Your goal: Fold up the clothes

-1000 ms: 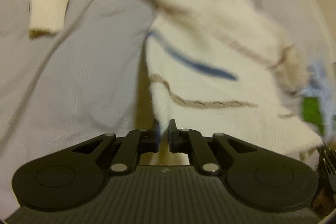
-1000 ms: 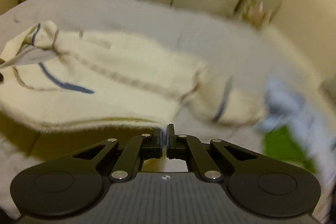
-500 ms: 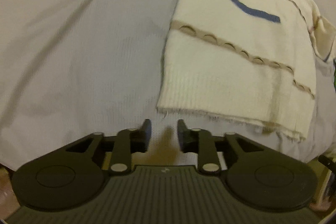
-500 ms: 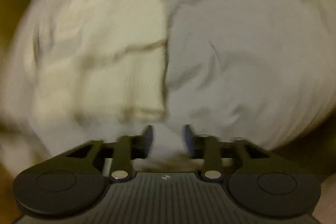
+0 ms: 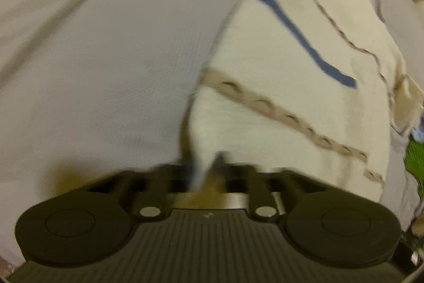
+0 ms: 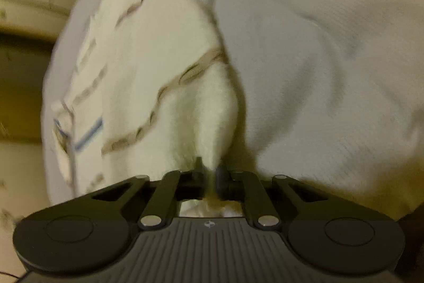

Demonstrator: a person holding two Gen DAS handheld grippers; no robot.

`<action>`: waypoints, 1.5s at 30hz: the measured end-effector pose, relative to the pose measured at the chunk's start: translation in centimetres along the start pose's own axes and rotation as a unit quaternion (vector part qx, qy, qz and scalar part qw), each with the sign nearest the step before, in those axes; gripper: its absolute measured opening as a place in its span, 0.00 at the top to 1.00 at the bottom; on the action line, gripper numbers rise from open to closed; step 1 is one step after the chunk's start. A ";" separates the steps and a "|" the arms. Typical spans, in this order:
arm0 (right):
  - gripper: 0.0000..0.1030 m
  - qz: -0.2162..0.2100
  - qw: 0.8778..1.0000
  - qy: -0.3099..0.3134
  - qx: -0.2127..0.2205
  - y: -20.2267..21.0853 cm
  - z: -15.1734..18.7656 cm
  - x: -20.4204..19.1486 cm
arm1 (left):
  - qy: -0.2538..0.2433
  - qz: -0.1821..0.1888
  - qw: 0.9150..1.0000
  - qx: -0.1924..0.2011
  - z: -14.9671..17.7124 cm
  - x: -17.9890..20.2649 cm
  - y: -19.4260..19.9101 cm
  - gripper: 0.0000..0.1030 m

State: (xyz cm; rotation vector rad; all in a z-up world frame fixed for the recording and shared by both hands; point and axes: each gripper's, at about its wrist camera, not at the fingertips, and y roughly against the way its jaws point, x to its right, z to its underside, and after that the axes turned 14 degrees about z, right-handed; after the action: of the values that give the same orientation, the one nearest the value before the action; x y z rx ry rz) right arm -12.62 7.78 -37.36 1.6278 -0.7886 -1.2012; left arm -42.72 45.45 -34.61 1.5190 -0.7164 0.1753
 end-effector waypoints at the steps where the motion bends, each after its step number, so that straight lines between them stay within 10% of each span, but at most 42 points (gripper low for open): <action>1: 0.93 0.006 1.000 0.011 0.005 1.0 -0.4 -0.2 | -0.015 -0.002 1.000 0.002 0.2 0.5 0.5 0.94; 7: 0.96 0.071 0.996 0.036 0.041 8.7 -2.2 3.5 | -0.030 0.042 0.998 0.028 3.6 2.2 4.9 0.94; 12: 0.93 0.152 0.987 0.049 0.004 5.4 -2.2 3.9 | -0.027 0.016 0.999 0.005 4.8 2.6 4.1 0.92; 17: 0.65 0.231 0.965 0.123 -0.004 3.4 -1.9 -0.1 | -0.017 -0.024 0.999 -0.012 4.9 2.4 2.7 0.82; 23: 0.63 0.201 0.954 0.199 0.098 5.2 -4.5 -5.1 | -0.037 -0.051 0.998 0.001 3.3 3.2 3.2 0.79; 28: 0.72 0.231 0.952 0.199 -0.042 -0.7 -6.3 -7.1 | -0.035 -0.094 0.994 -0.035 2.3 2.9 0.3 0.78; 31: 0.71 0.215 0.950 0.228 0.018 0.7 -7.3 -9.9 | -0.038 -0.095 0.994 0.036 -0.4 3.6 2.8 0.78; 36: 0.56 0.182 0.949 0.252 0.053 0.1 -10.2 -15.2 | -0.097 -0.186 0.970 0.119 -6.7 2.9 4.7 0.67; 41: 0.54 0.160 0.959 0.235 0.014 -2.7 -10.5 -17.3 | -0.217 -0.286 0.927 0.106 -12.6 1.5 2.4 0.63; 45: 0.54 0.177 0.952 0.248 -0.019 -4.5 -9.4 -17.5 | -0.214 -0.295 0.927 0.092 -16.2 -0.1 -1.5 0.60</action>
State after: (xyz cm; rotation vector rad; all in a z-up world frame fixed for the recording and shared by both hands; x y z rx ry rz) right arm -9.31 27.73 -34.58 1.5782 -0.6847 -0.5184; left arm -36.91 60.65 -34.19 1.9129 -0.5554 -0.5750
